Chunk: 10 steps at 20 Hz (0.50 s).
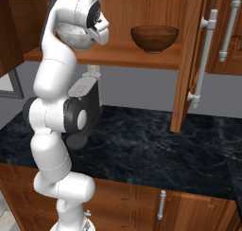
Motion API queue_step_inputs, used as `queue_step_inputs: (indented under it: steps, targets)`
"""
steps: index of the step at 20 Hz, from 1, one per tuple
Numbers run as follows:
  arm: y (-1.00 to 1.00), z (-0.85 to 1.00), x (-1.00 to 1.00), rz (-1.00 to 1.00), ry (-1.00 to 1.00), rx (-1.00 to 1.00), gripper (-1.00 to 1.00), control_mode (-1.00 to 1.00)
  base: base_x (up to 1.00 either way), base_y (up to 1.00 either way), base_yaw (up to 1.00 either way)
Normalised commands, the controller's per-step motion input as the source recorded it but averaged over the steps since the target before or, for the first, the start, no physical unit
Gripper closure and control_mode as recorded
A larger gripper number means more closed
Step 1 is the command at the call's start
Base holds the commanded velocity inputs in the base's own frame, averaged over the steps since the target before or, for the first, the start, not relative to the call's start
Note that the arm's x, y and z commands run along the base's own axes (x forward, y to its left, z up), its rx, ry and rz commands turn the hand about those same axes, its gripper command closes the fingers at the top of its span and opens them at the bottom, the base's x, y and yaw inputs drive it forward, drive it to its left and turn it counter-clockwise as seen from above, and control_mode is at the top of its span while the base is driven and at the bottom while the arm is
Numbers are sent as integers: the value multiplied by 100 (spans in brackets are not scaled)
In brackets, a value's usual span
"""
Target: Move the bowls from the cabinet to the plates on the dining table.
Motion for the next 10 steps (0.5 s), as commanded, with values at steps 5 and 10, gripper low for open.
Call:
queue_step_inputs:
  steps: [5, 10]
  targets:
    - [-2, 20, -16, 0, 0, 0, 100, -100, 0, 0, 0]
    - [-19, 2, -30, 0, 0, 0, 100, -100, 0, 0, 0]
